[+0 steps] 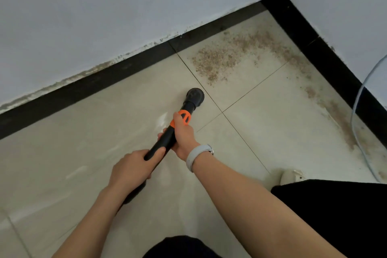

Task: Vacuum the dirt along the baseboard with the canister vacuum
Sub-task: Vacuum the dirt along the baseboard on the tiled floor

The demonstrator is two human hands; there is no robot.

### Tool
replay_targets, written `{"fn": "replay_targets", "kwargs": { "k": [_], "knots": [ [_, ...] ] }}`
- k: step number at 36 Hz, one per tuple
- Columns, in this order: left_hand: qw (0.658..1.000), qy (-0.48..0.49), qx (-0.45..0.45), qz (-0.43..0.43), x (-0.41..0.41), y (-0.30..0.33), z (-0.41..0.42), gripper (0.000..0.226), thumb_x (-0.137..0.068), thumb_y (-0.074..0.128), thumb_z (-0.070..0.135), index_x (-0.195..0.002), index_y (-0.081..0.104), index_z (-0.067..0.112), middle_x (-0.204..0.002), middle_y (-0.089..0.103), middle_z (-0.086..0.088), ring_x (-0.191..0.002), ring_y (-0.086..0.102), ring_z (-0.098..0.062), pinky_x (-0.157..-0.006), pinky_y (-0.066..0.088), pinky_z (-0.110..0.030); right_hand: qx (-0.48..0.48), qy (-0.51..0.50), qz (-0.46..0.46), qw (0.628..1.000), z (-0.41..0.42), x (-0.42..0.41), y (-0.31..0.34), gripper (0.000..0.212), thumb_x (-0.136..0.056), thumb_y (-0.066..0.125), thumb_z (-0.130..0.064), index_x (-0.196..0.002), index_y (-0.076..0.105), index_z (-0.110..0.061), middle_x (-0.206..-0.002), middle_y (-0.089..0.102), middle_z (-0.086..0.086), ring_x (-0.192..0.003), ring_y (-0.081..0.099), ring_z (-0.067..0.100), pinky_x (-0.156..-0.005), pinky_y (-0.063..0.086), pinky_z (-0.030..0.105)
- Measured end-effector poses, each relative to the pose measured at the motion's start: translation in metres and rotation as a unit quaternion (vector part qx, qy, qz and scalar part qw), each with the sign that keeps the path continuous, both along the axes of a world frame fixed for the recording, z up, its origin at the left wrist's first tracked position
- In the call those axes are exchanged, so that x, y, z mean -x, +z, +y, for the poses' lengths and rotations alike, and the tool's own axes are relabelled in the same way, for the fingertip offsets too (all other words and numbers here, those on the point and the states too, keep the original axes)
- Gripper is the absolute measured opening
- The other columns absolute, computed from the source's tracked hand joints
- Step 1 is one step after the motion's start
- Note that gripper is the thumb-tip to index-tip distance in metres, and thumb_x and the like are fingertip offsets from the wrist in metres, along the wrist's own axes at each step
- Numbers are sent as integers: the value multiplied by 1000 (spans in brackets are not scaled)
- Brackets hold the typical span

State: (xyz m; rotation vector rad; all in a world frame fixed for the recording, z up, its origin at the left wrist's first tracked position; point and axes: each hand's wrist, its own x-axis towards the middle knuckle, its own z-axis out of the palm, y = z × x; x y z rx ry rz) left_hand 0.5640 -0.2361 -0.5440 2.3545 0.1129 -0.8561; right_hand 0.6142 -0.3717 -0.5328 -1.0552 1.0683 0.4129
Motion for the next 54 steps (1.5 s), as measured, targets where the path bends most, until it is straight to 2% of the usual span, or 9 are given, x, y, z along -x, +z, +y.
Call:
{"fn": "replay_targets", "kwargs": {
  "k": [3,9,15,22,29,36,40,52,54],
  "knots": [
    [999,31,-2,-10,-11,2,-12,58,-88,34,71,-71,62,23,-54,66,7,-50,63,-8,-56,43,-25,8,20,-2,1000,-5,-19,-1,28,-95,56,-34,-84,44,-10,-72,52,11,-57,56,27,-67,53,39],
    [994,101,50,5,-35,3,-54,59,-92,38,64,-69,63,16,-54,68,2,-49,65,-17,-65,54,-30,21,98,-11,995,-42,-57,1,25,-95,53,-29,-82,43,-10,-71,53,11,-55,57,25,-62,54,36],
    [975,210,71,-21,-55,5,-92,68,-94,37,62,-65,63,6,-53,68,-4,-54,66,-19,-62,48,-30,11,216,-31,976,-59,-104,8,23,-95,53,-28,-89,45,-8,-75,53,12,-54,58,24,-82,57,48],
    [970,237,12,-43,-84,16,-125,70,-96,38,57,-66,65,0,-53,67,-6,-53,65,-21,-64,50,-32,-2,297,-61,953,-85,-135,6,35,-90,50,-42,-95,50,-8,-64,62,11,-69,69,31,-85,57,48],
    [963,260,-72,-22,-81,17,-157,56,-94,41,58,-71,63,13,-55,68,-1,-53,66,-20,-68,54,-34,-77,307,-36,948,-114,-140,-10,30,-94,50,-41,-87,48,-12,-67,60,7,-59,66,23,-79,59,40],
    [959,234,-160,-20,-99,19,-192,50,-93,39,62,-76,62,20,-59,67,4,-53,64,-15,-62,50,-30,-117,278,-29,953,-151,-154,-16,32,-96,50,-40,-95,51,-8,-66,58,5,-53,62,19,-70,57,34],
    [961,231,-150,-10,-115,19,-206,51,-91,39,64,-79,62,20,-60,67,4,-53,65,-16,-62,51,-30,-123,269,-29,955,-170,-169,-15,29,-97,51,-37,-83,48,-11,-63,57,5,-52,61,19,-71,56,36],
    [973,190,-127,-29,-136,5,-227,54,-90,35,68,-80,62,22,-62,68,3,-57,66,-15,-67,54,-31,-115,207,-38,971,-196,-183,-14,23,-95,55,-32,-91,48,-10,-73,52,10,-63,56,20,-67,58,36],
    [975,184,-117,-36,-140,2,-233,55,-90,36,67,-79,62,20,-62,68,2,-58,65,-15,-66,52,-31,-112,200,-44,973,-203,-187,-16,23,-96,55,-31,-90,48,-10,-73,52,9,-62,56,19,-73,58,39]
  ]
}}
